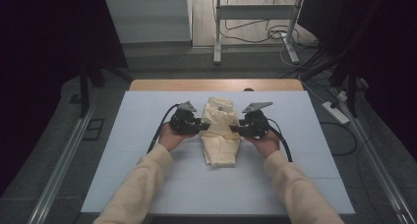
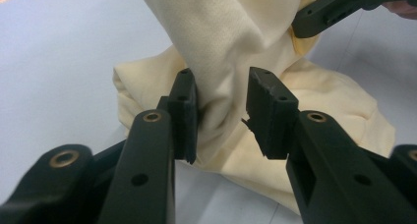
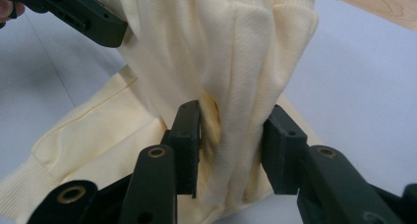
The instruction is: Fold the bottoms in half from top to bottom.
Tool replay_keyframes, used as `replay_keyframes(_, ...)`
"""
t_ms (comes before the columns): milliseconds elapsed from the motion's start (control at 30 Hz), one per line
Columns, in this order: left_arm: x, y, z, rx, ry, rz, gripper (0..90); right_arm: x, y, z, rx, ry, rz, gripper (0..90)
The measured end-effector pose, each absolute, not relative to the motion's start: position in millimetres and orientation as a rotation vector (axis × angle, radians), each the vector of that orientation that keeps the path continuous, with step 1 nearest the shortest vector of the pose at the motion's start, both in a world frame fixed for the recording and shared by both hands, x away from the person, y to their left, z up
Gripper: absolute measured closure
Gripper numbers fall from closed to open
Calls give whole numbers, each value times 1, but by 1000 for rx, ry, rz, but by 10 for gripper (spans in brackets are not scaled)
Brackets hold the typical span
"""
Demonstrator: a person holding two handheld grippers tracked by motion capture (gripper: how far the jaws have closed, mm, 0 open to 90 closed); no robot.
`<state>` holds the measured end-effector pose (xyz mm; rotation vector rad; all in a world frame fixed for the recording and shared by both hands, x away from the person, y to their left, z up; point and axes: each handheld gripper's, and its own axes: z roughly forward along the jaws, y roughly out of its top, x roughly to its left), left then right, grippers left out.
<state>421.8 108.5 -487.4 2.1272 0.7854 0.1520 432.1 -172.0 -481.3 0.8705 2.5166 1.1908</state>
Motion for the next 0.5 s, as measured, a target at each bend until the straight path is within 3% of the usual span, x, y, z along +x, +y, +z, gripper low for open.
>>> replay_keyframes(233, 417, 109, -488, 2137, 777, 161, 599, 426, -178, -480, 866, 2512, 1206, 620)
replay_keyframes(500, 415, 106, -487, 2133, 766, 175, 625, 425, -177, -481, 848, 2505, 1212, 656)
